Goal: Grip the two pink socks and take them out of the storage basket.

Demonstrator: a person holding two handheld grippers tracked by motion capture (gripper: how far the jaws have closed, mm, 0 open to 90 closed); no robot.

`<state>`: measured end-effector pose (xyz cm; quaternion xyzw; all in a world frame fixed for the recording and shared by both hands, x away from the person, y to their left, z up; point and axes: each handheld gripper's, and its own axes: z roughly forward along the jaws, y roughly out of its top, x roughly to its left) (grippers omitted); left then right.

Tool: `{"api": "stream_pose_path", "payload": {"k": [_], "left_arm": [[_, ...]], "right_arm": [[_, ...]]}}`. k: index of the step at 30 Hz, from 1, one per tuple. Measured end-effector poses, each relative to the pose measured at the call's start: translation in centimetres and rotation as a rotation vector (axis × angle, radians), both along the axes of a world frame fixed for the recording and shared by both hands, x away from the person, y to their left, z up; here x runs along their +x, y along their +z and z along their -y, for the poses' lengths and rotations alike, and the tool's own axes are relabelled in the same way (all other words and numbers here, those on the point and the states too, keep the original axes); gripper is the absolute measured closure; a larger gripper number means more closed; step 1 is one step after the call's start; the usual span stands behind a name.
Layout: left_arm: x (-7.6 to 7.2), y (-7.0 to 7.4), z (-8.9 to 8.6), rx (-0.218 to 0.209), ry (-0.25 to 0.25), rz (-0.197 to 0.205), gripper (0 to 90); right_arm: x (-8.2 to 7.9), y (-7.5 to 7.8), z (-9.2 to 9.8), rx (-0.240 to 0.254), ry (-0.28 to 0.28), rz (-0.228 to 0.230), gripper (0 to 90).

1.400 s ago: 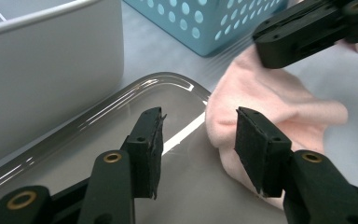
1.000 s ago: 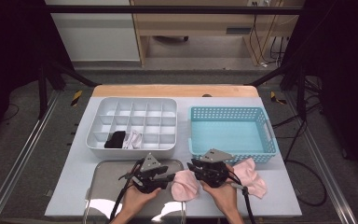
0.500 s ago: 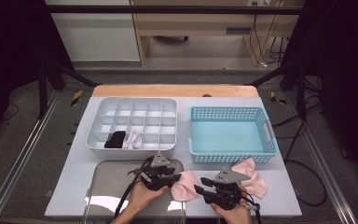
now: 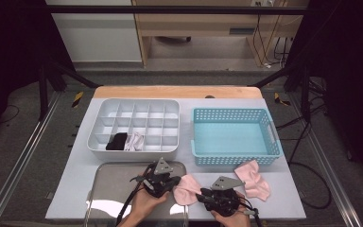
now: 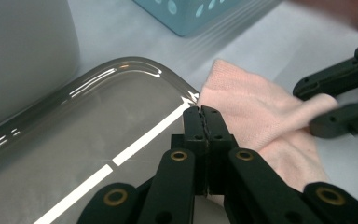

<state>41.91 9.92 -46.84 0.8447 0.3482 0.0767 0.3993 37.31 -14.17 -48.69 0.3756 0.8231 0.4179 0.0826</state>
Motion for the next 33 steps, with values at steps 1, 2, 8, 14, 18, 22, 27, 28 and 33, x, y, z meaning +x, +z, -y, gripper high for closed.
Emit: {"api": "stream_pose_path", "payload": {"k": [1, 2, 8, 14, 18, 22, 27, 28, 33], "left_arm": [[-0.1, 0.2, -0.2, -0.007, 0.004, 0.003, 89.5], [-0.2, 0.5, -0.4, -0.013, 0.010, 0.010, 89.5], [-0.8, 1.2, -1.5, -0.019, 0.021, 0.023, 89.5], [-0.4, 1.3, -1.1, -0.057, 0.044, 0.036, 88.0], [0.1, 1.3, -0.1, -0.075, 0.049, 0.042, 65.6], [0.3, 1.0, 0.9, -0.071, 0.045, 0.037, 53.5], [0.4, 0.1, 1.9, -0.007, 0.021, -0.013, 57.1], [0.4, -0.1, 2.0, 0.000, 0.018, -0.020, 60.6], [0.2, 0.0, 2.4, -0.012, 0.007, -0.048, 79.4]], "right_arm": [[0.1, 0.0, 0.1, 0.003, 0.003, -0.006, 82.8], [0.1, 0.1, 0.2, 0.005, 0.001, -0.012, 85.7], [0.9, 1.8, 1.5, 0.024, -0.022, 0.010, 85.5], [2.3, 1.5, 1.5, -0.033, -0.052, 0.013, 77.2], [2.3, 1.5, 1.3, -0.034, -0.060, 0.036, 71.2], [1.7, 1.9, 2.2, -0.002, -0.089, 0.067, 65.1], [1.1, 1.9, 3.0, 0.009, -0.104, 0.059, 64.0], [1.0, 1.8, 3.1, 0.012, -0.107, 0.059, 63.7], [0.7, 1.3, 2.9, 0.009, -0.106, 0.041, 62.1]]}}
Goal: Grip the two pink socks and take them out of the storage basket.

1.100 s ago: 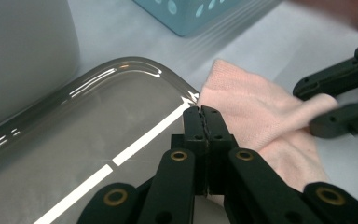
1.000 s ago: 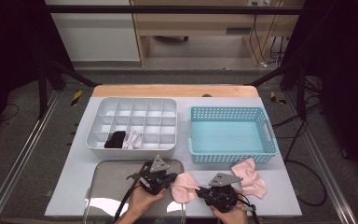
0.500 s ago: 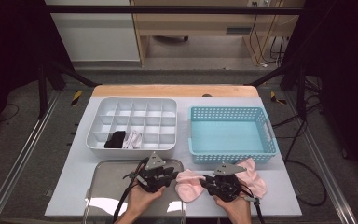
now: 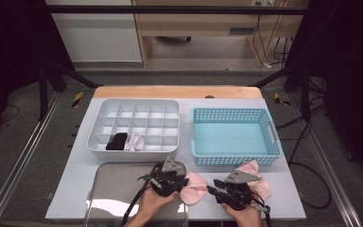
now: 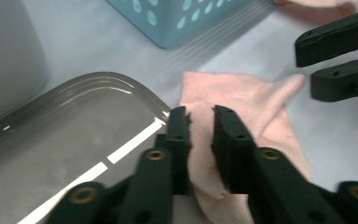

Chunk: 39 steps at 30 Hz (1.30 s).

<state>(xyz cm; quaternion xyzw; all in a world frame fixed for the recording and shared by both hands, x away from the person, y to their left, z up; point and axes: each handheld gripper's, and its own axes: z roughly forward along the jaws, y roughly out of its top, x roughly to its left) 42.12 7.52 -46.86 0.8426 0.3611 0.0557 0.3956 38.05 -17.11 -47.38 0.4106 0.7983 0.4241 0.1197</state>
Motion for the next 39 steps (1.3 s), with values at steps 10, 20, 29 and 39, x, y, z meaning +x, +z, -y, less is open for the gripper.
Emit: {"api": "stream_pose_path", "payload": {"k": [10, 20, 29, 39], "left_arm": [[-0.6, 0.6, -1.3, -0.061, 0.021, 0.030, 88.5], [-2.0, 1.8, -3.6, -0.067, 0.056, 0.086, 88.5], [-2.4, 1.0, -5.7, -0.062, 0.123, 0.119, 88.5], [-2.0, 0.9, -6.3, -0.098, 0.158, 0.105, 88.5]], "right_arm": [[0.3, -1.0, -0.9, -0.015, 0.029, -0.029, 68.9], [2.2, 1.0, -0.8, 0.031, 0.017, -0.017, 88.3], [0.1, 1.3, -2.5, 0.094, 0.052, 0.027, 68.3], [-1.0, 2.2, -4.1, 0.134, 0.092, 0.109, 71.6]]}}
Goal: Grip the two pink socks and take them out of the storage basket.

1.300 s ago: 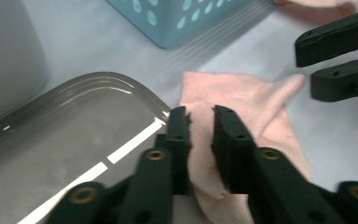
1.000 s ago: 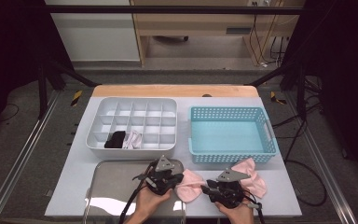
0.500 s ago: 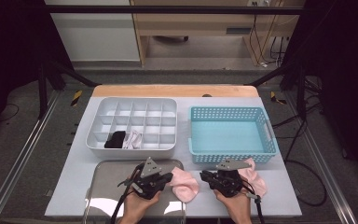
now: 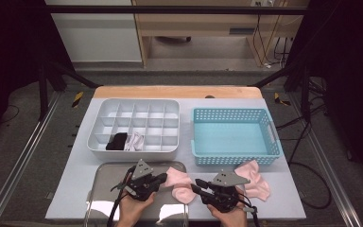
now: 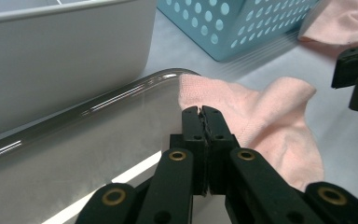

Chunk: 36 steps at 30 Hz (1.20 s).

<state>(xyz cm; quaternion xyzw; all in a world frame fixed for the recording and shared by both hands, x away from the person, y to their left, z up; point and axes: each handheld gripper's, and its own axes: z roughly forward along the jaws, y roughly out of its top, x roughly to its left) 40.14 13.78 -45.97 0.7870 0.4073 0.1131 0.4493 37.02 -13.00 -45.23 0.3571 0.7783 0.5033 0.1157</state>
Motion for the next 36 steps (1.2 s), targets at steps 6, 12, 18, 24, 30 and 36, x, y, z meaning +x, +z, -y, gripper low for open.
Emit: {"api": "stream_pose_path", "payload": {"k": [6, 12, 18, 24, 30, 36], "left_arm": [[0.2, 0.0, 0.0, -0.013, 0.010, 0.000, 88.4], [0.2, 0.2, 0.0, -0.015, 0.012, 0.020, 88.4], [0.3, 0.3, -0.1, -0.014, 0.018, 0.023, 88.4], [0.2, 0.4, -0.6, -0.024, 0.027, 0.007, 88.5], [-0.2, 0.0, -0.1, -0.015, 0.007, -0.027, 88.4], [-0.4, -0.7, 0.0, -0.006, 0.025, -0.018, 88.1]], "right_arm": [[0.2, -0.4, -1.0, -0.016, 0.020, -0.026, 69.6], [0.9, -2.3, -1.7, -0.095, 0.026, -0.093, 67.9], [1.2, -2.9, -2.1, -0.130, 0.065, -0.143, 88.3], [1.3, -1.6, 0.0, -0.129, 0.063, -0.137, 90.0], [2.6, -1.4, 3.2, -0.128, -0.026, -0.155, 89.7], [2.5, -1.1, 2.5, -0.145, -0.051, -0.098, 78.3]]}}
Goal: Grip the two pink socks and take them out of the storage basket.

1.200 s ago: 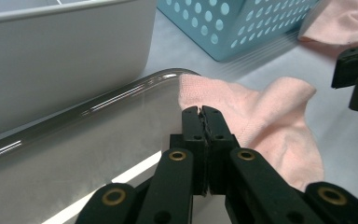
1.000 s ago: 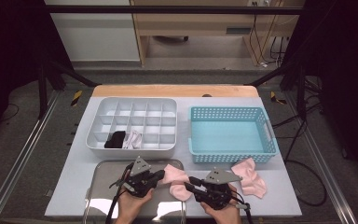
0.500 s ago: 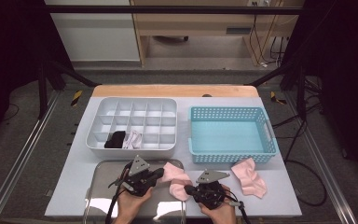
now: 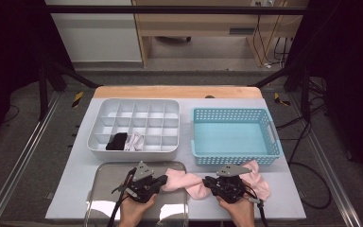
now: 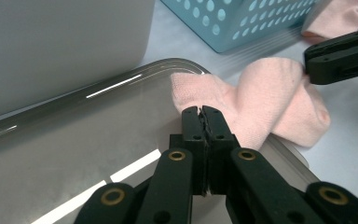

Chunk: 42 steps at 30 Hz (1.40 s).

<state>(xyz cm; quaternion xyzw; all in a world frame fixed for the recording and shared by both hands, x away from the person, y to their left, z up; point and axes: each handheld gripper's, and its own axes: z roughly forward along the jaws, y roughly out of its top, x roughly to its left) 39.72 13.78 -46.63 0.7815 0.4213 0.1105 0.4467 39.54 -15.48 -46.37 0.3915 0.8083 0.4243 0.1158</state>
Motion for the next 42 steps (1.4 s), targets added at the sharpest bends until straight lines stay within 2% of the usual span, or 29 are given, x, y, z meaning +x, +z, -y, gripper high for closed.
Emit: {"api": "stream_pose_path", "payload": {"k": [4, 6, 10, 12, 17, 18, 20, 21, 24, 25, 26, 27, 32, 34, 37, 39, 42], "left_arm": [[0.3, -0.1, -0.3, -0.005, 0.034, 0.020, 88.0], [0.5, -0.2, -0.3, -0.007, 0.048, 0.021, 88.1], [0.7, -0.4, -0.4, 0.000, 0.062, 0.023, 88.1], [0.8, -0.5, -0.4, 0.006, 0.069, 0.025, 88.0], [1.0, -0.7, -0.4, 0.021, 0.080, 0.028, 88.0], [1.0, -0.7, -0.5, 0.024, 0.080, 0.028, 88.0], [0.9, -0.7, -0.7, 0.019, 0.076, 0.026, 88.1], [0.9, -0.7, -0.7, 0.019, 0.076, 0.026, 88.0], [0.5, -0.6, -0.8, 0.005, 0.065, 0.014, 88.0], [0.2, -0.6, -0.8, 0.002, 0.057, 0.008, 87.9], [-0.1, -0.6, -0.7, 0.001, 0.049, 0.005, 87.9], [-0.4, -0.7, -0.6, 0.003, 0.040, 0.001, 87.8], [-2.3, -0.9, 0.4, 0.033, 0.011, -0.011, 86.0], [-2.5, -0.8, 0.3, 0.022, 0.004, -0.006, 78.3], [-2.3, -0.1, -0.5, 0.010, 0.025, 0.029, 69.1], [-1.6, 0.5, -1.0, 0.005, 0.035, 0.046, 64.4], [-0.1, 0.6, -1.1, 0.004, 0.022, 0.034, 60.8]], "right_arm": [[-1.2, 0.1, -0.2, 0.021, 0.018, 0.007, 70.7], [-1.4, -0.9, -0.8, -0.005, 0.031, -0.005, 66.9], [-1.2, -1.7, -1.4, -0.038, 0.046, -0.018, 66.5], [-1.2, -2.0, -1.7, -0.058, 0.054, -0.017, 70.2], [-1.4, -1.9, -1.9, -0.077, 0.068, -0.016, 89.0], [-1.4, -1.8, -1.8, -0.083, 0.064, -0.021, 89.6], [-1.2, -1.5, -1.1, -0.065, 0.064, -0.061, 90.0], [-1.2, -1.5, -1.1, -0.065, 0.064, -0.061, 90.0], [-1.1, -0.8, 0.1, -0.047, 0.036, -0.042, 90.0], [-1.0, -0.5, 0.6, -0.049, 0.019, -0.032, 90.0], [-0.7, -0.2, 1.4, -0.041, -0.020, -0.014, 90.0], [-0.6, -0.2, 1.6, -0.041, -0.030, -0.010, 90.0], [0.0, -0.6, 1.6, -0.082, -0.054, -0.018, 89.3], [0.0, -0.7, 1.5, -0.086, -0.058, -0.016, 86.4], [-0.3, -0.3, 2.0, -0.051, -0.080, 0.003, 77.4], [-0.5, -0.2, 2.5, -0.028, -0.104, 0.006, 74.3], [-0.7, -0.3, 2.9, -0.018, -0.121, -0.004, 70.6]]}}
